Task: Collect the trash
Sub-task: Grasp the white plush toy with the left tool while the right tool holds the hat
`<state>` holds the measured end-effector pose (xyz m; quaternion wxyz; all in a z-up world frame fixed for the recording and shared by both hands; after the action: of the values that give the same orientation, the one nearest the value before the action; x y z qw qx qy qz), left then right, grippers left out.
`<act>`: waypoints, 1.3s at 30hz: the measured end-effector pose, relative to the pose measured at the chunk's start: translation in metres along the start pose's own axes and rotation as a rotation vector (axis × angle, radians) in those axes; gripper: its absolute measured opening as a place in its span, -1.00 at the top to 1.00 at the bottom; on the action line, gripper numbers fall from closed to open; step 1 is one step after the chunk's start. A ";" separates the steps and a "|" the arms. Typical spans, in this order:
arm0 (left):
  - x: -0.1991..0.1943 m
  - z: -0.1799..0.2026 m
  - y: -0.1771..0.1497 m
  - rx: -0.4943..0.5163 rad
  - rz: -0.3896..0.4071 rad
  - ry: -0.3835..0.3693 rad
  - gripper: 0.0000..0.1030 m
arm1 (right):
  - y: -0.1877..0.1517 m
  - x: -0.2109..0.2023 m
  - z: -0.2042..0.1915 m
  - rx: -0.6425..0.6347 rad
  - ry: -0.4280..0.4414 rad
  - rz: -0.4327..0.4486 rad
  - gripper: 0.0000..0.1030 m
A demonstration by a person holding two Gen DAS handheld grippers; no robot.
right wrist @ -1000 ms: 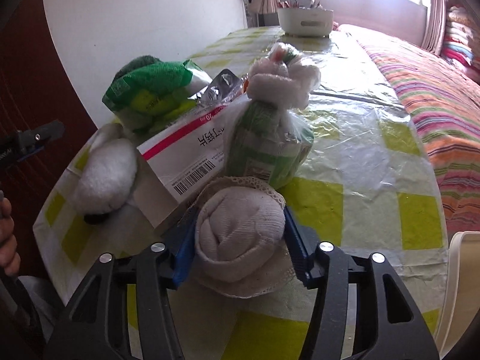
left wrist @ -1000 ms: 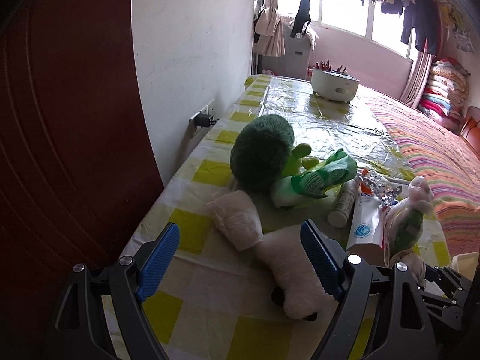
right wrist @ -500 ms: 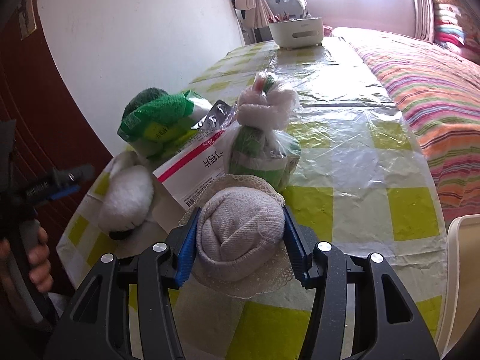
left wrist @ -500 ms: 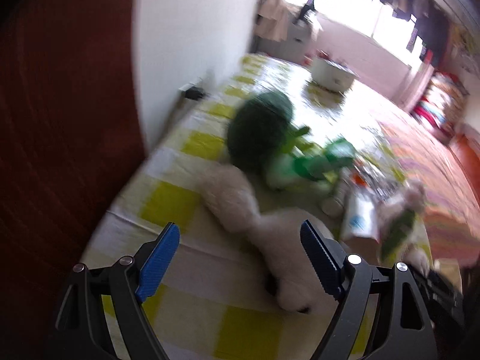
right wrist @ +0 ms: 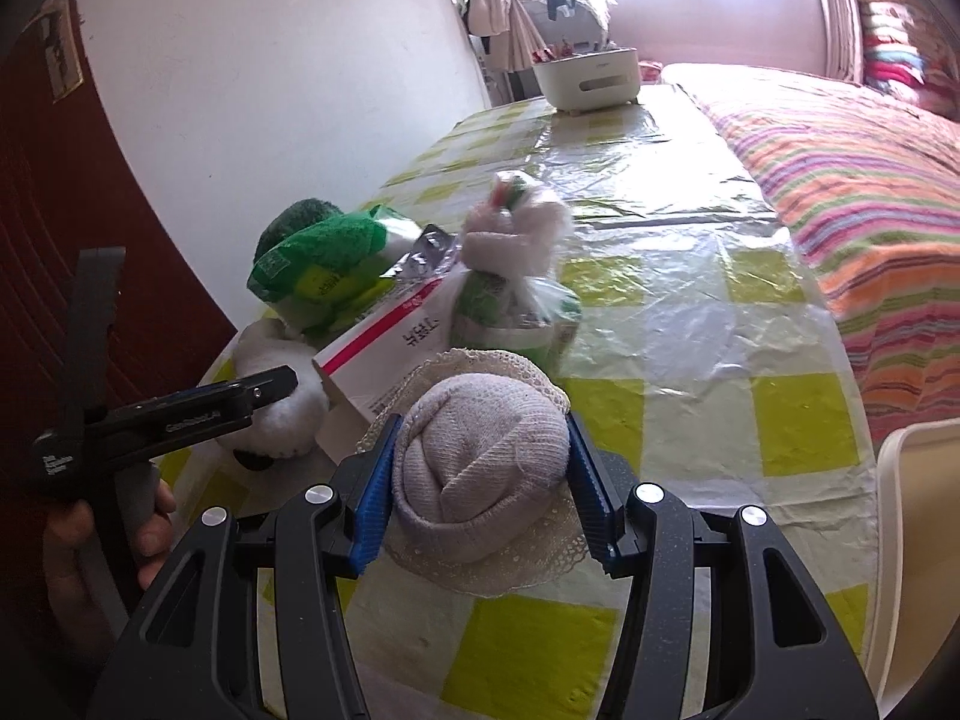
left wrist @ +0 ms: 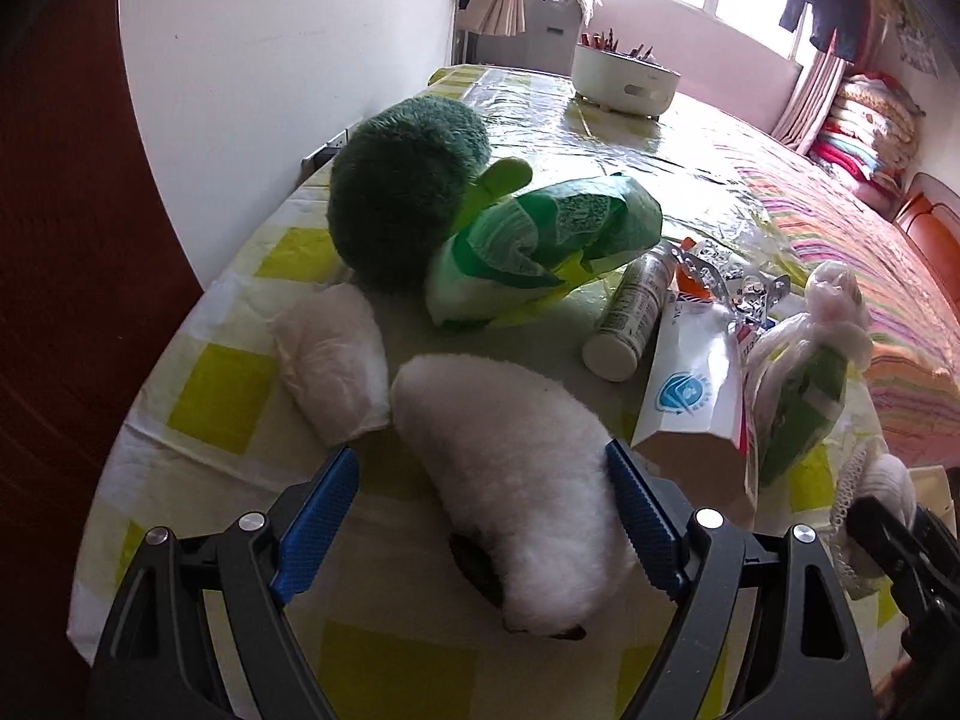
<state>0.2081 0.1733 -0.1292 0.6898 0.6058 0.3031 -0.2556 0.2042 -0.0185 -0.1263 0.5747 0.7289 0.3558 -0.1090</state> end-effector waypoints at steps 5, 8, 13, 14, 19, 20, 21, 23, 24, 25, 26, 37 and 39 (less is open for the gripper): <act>0.008 0.007 0.002 -0.004 0.005 -0.007 -0.56 | 0.001 -0.005 0.007 0.022 -0.004 0.011 0.00; 0.010 0.012 0.003 -0.009 0.019 -0.022 -0.06 | 0.002 -0.009 0.009 0.028 -0.006 0.023 0.00; -0.003 0.013 0.013 0.043 0.102 0.061 0.20 | 0.006 -0.017 0.014 0.040 -0.010 0.049 0.00; -0.005 0.012 0.014 0.043 0.112 0.063 0.20 | 0.007 -0.019 0.016 0.047 -0.010 0.054 0.00; -0.023 0.012 0.024 0.021 0.183 0.055 0.21 | 0.013 -0.028 0.025 0.065 -0.016 0.087 0.00; -0.029 0.014 0.027 0.030 0.210 0.062 0.21 | 0.014 -0.030 0.026 0.067 -0.018 0.094 0.00; -0.032 0.018 0.031 0.037 0.225 0.065 0.21 | 0.015 -0.032 0.027 0.068 -0.020 0.100 0.00; -0.042 0.025 0.035 0.052 0.265 0.064 0.21 | 0.017 -0.035 0.028 0.068 -0.024 0.112 0.00; -0.045 0.029 0.036 0.060 0.277 0.061 0.21 | 0.018 -0.037 0.029 0.068 -0.027 0.117 0.00; -0.049 0.033 0.038 0.068 0.293 0.057 0.21 | 0.018 -0.039 0.031 0.068 -0.029 0.122 0.00; -0.052 0.036 0.039 0.074 0.303 0.054 0.21 | 0.019 -0.041 0.032 0.069 -0.030 0.126 0.00; -0.070 0.111 0.030 0.182 0.336 -0.083 0.21 | 0.023 -0.073 0.067 0.089 -0.101 0.197 0.00; -0.072 0.125 0.026 0.204 0.335 -0.109 0.20 | 0.023 -0.078 0.074 0.099 -0.115 0.210 0.00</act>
<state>0.1910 0.0522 -0.0484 0.6731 0.6997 0.1332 -0.1990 0.1811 -0.1192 -0.0877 0.5657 0.7822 0.2380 -0.1072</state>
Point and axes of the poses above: each gripper's, at about its wrist camera, not at the fingertips, and x roughly the way its jaws point, z to its right, y to its top, the point moved 9 cm from there along x, roughly the way its jaws point, and after that the axes turned 5 degrees about z, right-handed, at the moved point
